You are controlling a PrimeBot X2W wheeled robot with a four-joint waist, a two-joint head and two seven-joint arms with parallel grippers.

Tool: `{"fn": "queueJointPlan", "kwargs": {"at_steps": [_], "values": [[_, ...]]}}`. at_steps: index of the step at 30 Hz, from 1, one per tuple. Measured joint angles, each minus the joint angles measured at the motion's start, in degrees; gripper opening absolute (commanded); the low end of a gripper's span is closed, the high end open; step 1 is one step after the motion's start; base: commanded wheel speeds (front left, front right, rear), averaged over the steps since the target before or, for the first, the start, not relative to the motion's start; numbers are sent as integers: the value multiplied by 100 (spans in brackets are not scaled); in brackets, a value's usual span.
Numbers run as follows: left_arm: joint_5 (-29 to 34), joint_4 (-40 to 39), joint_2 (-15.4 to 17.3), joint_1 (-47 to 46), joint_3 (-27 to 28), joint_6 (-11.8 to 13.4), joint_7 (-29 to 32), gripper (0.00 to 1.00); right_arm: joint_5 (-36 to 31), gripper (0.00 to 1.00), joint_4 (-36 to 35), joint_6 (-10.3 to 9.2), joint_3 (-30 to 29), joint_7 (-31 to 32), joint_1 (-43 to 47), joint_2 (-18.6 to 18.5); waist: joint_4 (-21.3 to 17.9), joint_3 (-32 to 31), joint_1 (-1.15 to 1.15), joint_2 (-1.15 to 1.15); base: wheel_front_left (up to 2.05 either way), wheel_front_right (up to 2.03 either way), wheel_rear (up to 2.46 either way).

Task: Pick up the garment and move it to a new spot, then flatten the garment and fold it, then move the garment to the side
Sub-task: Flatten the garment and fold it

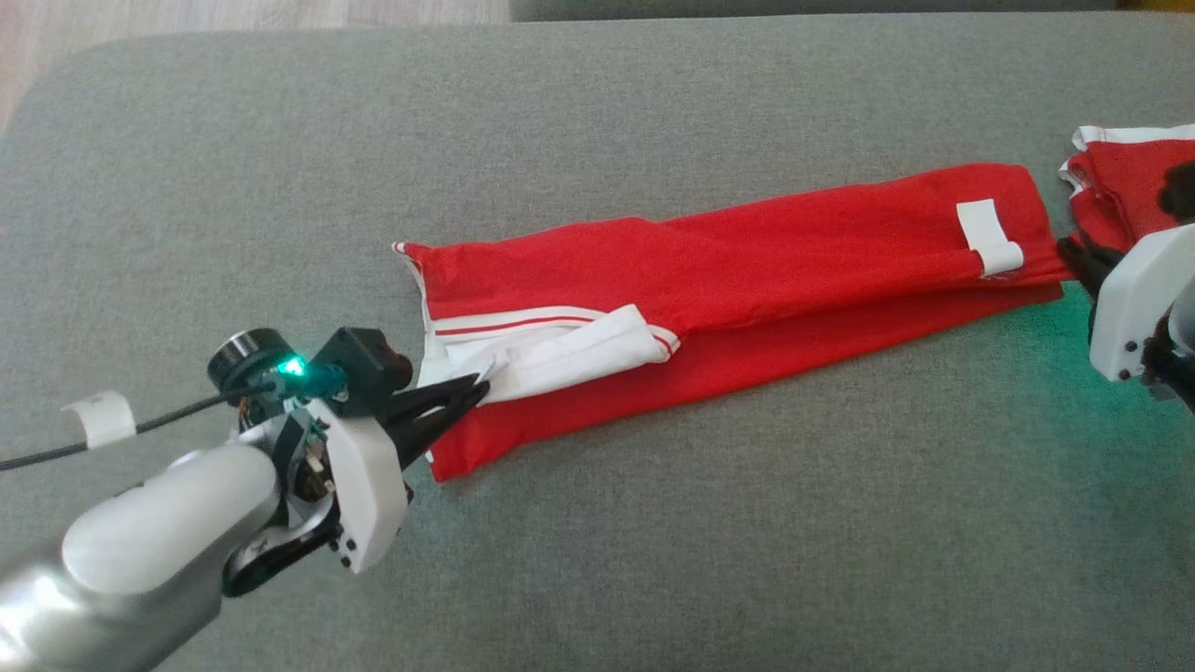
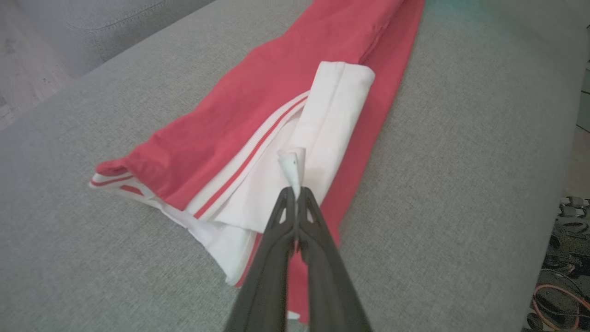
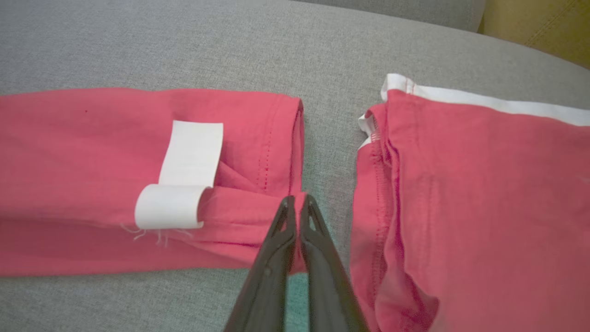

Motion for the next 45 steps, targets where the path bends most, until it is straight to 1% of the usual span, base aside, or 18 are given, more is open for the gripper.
{"fn": "queueJointPlan", "kwargs": {"at_steps": [2, 3, 4, 5, 6, 7, 11, 13, 15, 19, 22, 25, 29, 33, 37, 40, 41, 45], "values": [[0, 13, -19, 9, -4, 0, 16, 0, 13, 0, 0, 0, 20, 0, 0, 1, -5, 9, 0, 0, 0, 0, 0], [0, 27, -42, 26, -5, 0, 23, 0, 38, 71, 7, 0, 32, -1, 0, 1, -10, 16, 0, 0, 0, 0, 0], [7, 46, -66, 45, -10, 0, 52, 3, 36, 100, 27, 0, 35, -14, -2, 1, -16, 22, 0, 0, 0, 0, 0], [21, 79, -89, 65, -20, 14, 83, 3, 24, 100, 77, 0, 30, -56, -8, 8, -23, 22, 0, 0, 0, 0, 0], [108, 113, -111, 86, -31, 42, 77, 80, 32, 100, 151, 0, 23, -67, -15, 22, -31, 12, 1, 0, 0, 0, 0], [214, 134, -130, 100, -41, 97, 32, 100, 32, 100, 180, 0, 24, -86, -15, 27, -42, -7, 1, 0, 0, 0, 0], [241, 255, -216, 112, 30, 355, -218, 100, 84, 100, 190, 0, -77, -409, -48, 60, -87, -117, 1, 0, 0, 0, 0], [241, 311, -264, 114, 192, 558, -449, 100, 137, 100, 201, 0, -220, -646, -126, 115, -106, -195, 0, 0, 0, 0, 0], [135, 374, -341, 123, 468, 791, -753, 100, 177, 100, 302, 0, -430, -1001, -249, 187, -127, -277, 0, 0, 0, 0, 0], [-14, 670, -475, 205, 1048, 1457, -1523, 100, 84, 100, 398, 0, -808, -1904, -432, 466, -168, -465, 0, 0, 0, 0, 0], [-304, 810, -643, 396, 1608, 1803, -2152, 100, 85, 100, 396, 0, -1100, -2638, -437, 850, -186, -603, 0, 0, 0, 0, 0], [-649, 723, -910, 803, 2413, 2063, -2377, 100, 53, 100, 326, 0, -1497, -3039, -425, 1330, -228, -724, -1, 0, 0, 0, 0], [-137, 325, -1209, 1486, 3737, 2339, -2391, 100, -595, 100, -152, 0, -2224, -3099, -79, 1916, -293, -805, -1, 0, 0, 0, 0], [543, 115, -1682, 2319, 4630, 2326, -2399, 100, -1729, 100, -1036, 0, -3275, -3137, 721, 2520, -340, -826, 0, 0, 0, 0, 0], [1134, 108, -2164, 3112, 5182, 2090, -2399, 100, -2627, 100, -1594, 0, -3840, -3140, 1902, 3189, -355, -870, 0, 0, 0, 0, 0], [1566, 164, -2472, 3526, 5490, 1897, -2399, 100, -3064, 100, -1844, 0, -3991, -3140, 2650, 3390, -376, -898, -1, 0, 0, 0, 0], [1812, 216, -2714, 3775, 5644, 1762, -2399, 100, -3184, 100, -1952, 0, -4051, -3139, 2982, 3435, -396, -907, -1, 0, 0, 0, 0], [2065, 292, -3129, 4078, 6115, 1472, -2399, 100, -3237, 100, -2097, 0, -4078, -3139, 3320, 3448, -394, -869, 0, 0, 0, 0, 0]]}}
